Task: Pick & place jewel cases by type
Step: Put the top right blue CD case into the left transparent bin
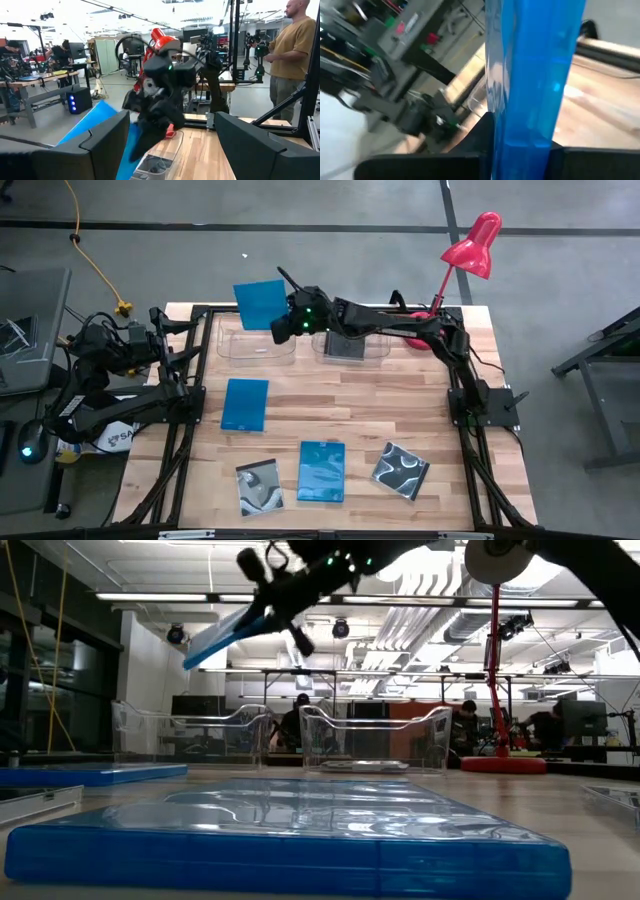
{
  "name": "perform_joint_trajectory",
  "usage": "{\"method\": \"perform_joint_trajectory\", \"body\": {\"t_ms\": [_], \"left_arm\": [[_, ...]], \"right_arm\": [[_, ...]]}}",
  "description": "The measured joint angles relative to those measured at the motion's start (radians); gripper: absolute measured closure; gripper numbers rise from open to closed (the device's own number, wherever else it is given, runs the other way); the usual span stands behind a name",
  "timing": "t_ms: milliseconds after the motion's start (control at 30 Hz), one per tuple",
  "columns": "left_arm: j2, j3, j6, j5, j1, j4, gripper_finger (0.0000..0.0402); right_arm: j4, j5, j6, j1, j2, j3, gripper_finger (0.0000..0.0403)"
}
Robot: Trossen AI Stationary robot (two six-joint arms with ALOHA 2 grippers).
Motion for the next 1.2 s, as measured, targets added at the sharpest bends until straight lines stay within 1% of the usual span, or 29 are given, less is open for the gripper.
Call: {"method": "perform_joint_trajectory", "body": {"t_ms": [200,367,533,700,800,900,1067,1200], "left_arm": [[0.0,0.0,-0.008,-0.014,0.0,0.0,0.011],[0.0,0.0,-0.015,-0.014,0.0,-0.014,0.011],[0.0,0.0,-0.036,-0.015,0.0,-0.03,0.011],[0.0,0.0,-0.075,-0.016,0.0,-0.03,0.011],[0.0,0.0,-0.093,-0.017,0.0,-0.03,0.011],[0.0,0.0,-0.101,-0.018,0.0,-0.03,0.011],[0.0,0.0,-0.118,-0.035,0.0,-0.027,0.011],[0.0,0.0,-0.139,-0.038,0.0,-0.022,0.011]], "right_arm": [[0.146,-0.084,0.159,-0.006,0.101,0.0,0.038],[0.176,-0.089,0.223,-0.003,0.142,0.0,0.038],[0.162,-0.074,0.246,-0.004,0.145,0.0,0.038],[0.096,-0.096,0.313,-0.014,0.145,0.0,0.0379],[0.051,-0.077,0.334,-0.018,0.145,0.0,0.0379],[0.05,-0.064,0.364,-0.02,0.145,0.0,0.0379],[0.0,-0.063,0.376,-0.02,0.145,0.0,0.0379],[-0.027,-0.085,0.376,-0.02,0.145,0.0,0.0379]]}}
